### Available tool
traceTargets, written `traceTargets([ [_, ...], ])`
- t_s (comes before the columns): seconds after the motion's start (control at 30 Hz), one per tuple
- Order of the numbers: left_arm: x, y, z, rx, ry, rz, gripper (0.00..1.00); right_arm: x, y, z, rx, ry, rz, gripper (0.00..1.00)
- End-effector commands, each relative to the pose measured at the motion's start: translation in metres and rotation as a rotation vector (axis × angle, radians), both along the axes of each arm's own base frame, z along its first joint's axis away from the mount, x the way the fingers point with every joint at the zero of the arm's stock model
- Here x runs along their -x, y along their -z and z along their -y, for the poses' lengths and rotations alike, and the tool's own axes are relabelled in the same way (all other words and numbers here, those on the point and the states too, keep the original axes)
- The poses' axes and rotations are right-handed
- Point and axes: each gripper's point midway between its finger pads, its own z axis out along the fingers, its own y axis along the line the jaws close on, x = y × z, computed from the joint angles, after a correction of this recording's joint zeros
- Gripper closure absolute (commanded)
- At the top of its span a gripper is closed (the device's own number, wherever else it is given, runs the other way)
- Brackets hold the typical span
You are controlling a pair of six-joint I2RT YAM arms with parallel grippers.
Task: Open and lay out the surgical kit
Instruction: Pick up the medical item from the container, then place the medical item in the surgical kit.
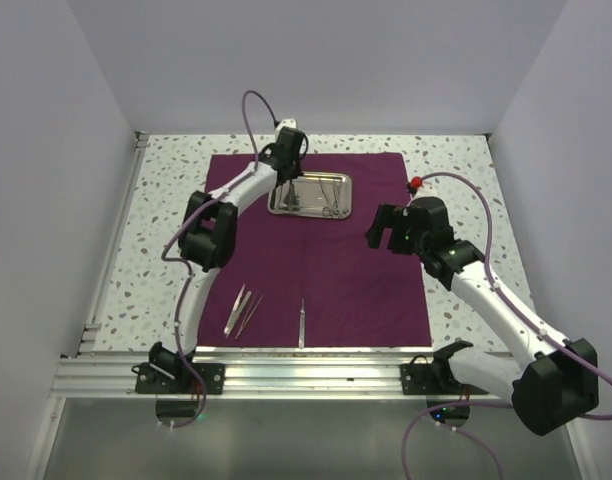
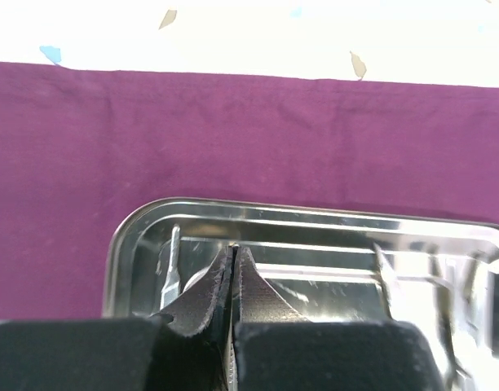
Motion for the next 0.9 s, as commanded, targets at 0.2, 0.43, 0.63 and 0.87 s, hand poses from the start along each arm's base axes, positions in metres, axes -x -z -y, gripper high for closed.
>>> traceTargets([
  [0.2, 0.041, -0.142, -0.013, 0.065, -0.006, 0.165, 1.00, -0.004, -0.011, 0.000, -0.009, 0.011, 0.039, 0.02],
  [0.43, 0.121, -0.133, -0.003, 0.013, 0.038, 0.122, 1.00, -0.005, -0.012, 0.002, -0.003, 0.022, 0.046, 0.02],
  [0.63, 0.214, -0.103, 0.002, 0.049, 0.013, 0.063, 1.00, -0.006, -0.007, 0.002, 0.001, 0.024, 0.035, 0.02],
  [0.87, 0.312, -0.030, 0.026, 0.065, 0.030, -0.051, 1.00, -0.008, -0.002, 0.004, 0.018, 0.035, 0.025, 0.02],
])
